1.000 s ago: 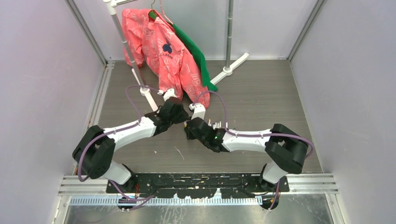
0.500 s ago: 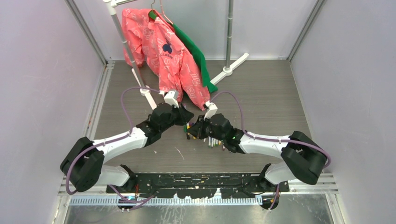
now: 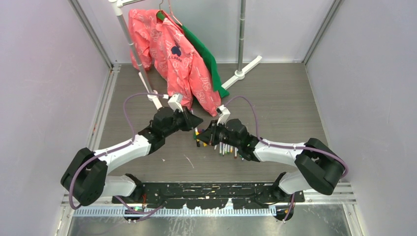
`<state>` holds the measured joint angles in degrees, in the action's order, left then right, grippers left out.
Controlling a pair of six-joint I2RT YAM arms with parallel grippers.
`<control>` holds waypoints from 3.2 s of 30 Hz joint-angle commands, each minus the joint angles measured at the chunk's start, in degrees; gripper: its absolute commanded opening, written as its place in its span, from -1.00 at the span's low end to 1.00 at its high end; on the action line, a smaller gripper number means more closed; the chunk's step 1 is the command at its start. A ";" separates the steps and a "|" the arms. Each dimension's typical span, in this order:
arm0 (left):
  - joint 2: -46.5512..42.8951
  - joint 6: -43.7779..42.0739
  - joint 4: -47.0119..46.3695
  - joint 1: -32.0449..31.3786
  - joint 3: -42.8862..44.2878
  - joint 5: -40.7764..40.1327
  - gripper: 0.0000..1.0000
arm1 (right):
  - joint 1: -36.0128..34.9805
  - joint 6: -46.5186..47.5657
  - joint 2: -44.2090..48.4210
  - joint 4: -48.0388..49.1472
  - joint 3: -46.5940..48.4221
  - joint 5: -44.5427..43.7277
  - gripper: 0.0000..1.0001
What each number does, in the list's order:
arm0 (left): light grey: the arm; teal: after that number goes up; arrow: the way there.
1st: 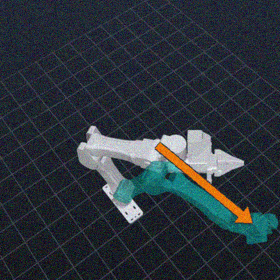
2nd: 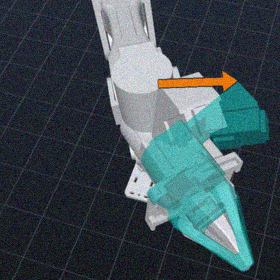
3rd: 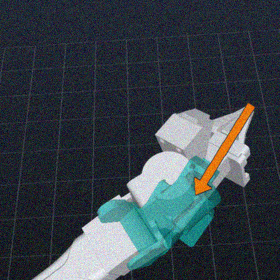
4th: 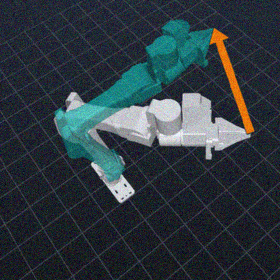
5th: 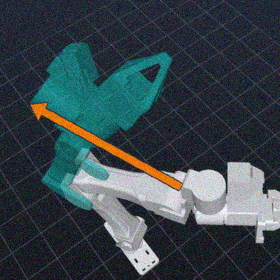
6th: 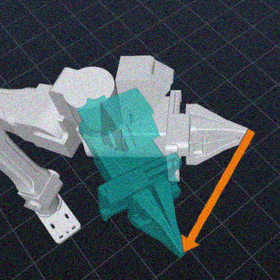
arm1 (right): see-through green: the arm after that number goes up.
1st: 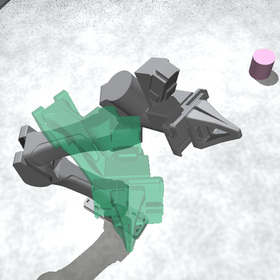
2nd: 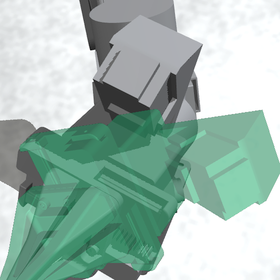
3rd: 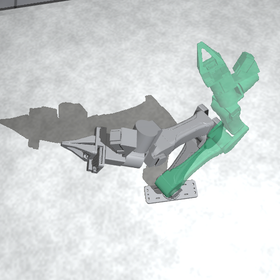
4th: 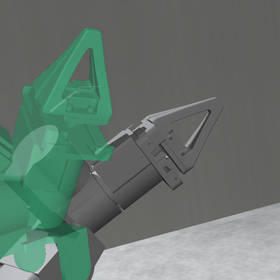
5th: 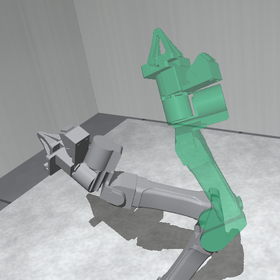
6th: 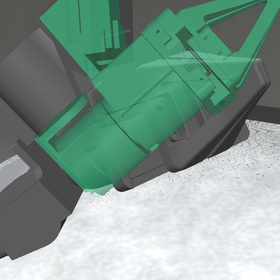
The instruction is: Open the pen caps
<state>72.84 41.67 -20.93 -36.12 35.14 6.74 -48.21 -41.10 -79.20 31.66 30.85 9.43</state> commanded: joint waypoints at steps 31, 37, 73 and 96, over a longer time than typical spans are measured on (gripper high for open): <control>2.84 7.11 21.29 4.22 13.71 -9.64 -1.00 | -7.11 4.80 -5.53 -34.71 13.45 -32.97 -0.98; 1.58 6.63 21.77 3.94 12.52 -10.29 -1.00 | -7.21 4.83 -8.11 -33.78 15.68 -30.36 -0.98; 6.13 -2.12 26.67 -3.54 17.82 -5.04 -1.00 | -8.02 1.95 4.75 -36.11 10.23 -43.67 -0.16; 33.86 5.22 21.20 -16.45 33.44 3.65 -1.00 | -3.61 -6.67 29.09 -43.46 -3.65 -56.99 -0.06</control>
<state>104.84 44.84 4.43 -51.92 64.73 7.73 -52.73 -45.95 -51.88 -11.29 28.05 -44.99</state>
